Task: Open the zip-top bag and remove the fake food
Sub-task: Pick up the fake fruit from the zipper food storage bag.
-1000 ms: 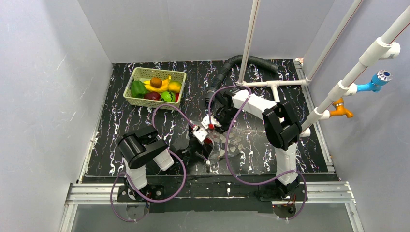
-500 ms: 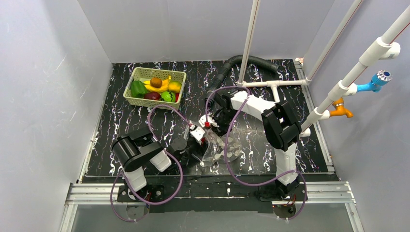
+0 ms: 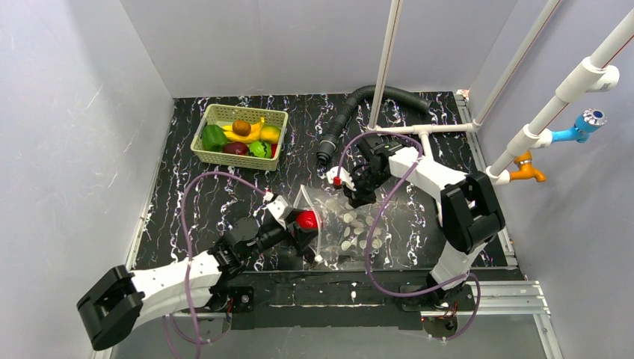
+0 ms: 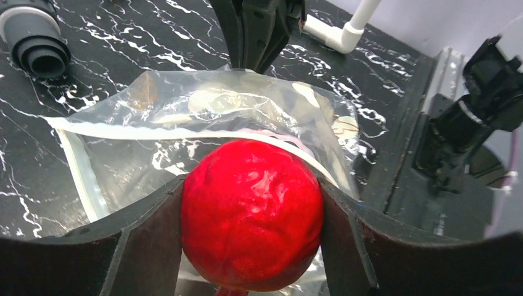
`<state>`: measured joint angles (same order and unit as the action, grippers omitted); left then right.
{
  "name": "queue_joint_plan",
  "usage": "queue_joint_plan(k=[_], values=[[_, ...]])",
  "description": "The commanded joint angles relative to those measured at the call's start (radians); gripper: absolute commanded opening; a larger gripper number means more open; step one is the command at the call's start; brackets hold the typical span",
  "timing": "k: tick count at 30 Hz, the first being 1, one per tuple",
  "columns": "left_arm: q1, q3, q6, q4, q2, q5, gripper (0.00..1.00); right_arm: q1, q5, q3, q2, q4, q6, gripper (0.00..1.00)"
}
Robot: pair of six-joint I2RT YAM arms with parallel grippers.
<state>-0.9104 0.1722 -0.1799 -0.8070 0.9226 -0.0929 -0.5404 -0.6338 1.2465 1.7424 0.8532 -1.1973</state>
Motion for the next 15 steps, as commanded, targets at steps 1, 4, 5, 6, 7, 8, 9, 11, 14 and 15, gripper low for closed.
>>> queue_joint_plan(k=[1,4,5,6,7,8,9,11,14,15], values=[[0.006,-0.002,-0.118,0.194,-0.142,0.0,0.0,0.016,-0.065,-0.027,-0.064,-0.005,-0.008,0.01],[0.01,0.026,-0.17,0.306,-0.181,0.01,0.0,0.02,-0.074,-0.035,-0.075,-0.006,-0.012,0.01],[0.01,0.036,-0.19,0.339,-0.191,0.018,0.0,0.022,-0.076,-0.037,-0.076,-0.006,-0.015,0.01],[0.012,0.05,-0.207,0.375,-0.204,0.029,0.0,0.025,-0.077,-0.038,-0.075,-0.004,-0.019,0.01],[0.015,0.064,-0.226,0.41,-0.213,0.039,0.0,0.026,-0.077,-0.042,-0.074,-0.005,-0.023,0.01],[0.019,0.089,-0.238,0.452,-0.221,0.044,0.0,0.028,-0.075,-0.045,-0.073,-0.006,-0.03,0.01],[0.022,0.11,-0.245,0.491,-0.228,0.051,0.0,0.028,-0.071,-0.047,-0.068,-0.008,-0.03,0.01],[0.034,0.143,-0.253,0.563,-0.241,0.058,0.0,0.03,-0.067,-0.048,-0.063,-0.008,-0.032,0.01],[0.055,0.188,-0.252,0.644,-0.256,0.039,0.0,0.037,-0.069,-0.05,-0.062,-0.013,-0.033,0.01],[0.064,0.201,-0.248,0.668,-0.258,0.028,0.0,0.041,-0.069,-0.052,-0.063,-0.014,-0.032,0.01]])
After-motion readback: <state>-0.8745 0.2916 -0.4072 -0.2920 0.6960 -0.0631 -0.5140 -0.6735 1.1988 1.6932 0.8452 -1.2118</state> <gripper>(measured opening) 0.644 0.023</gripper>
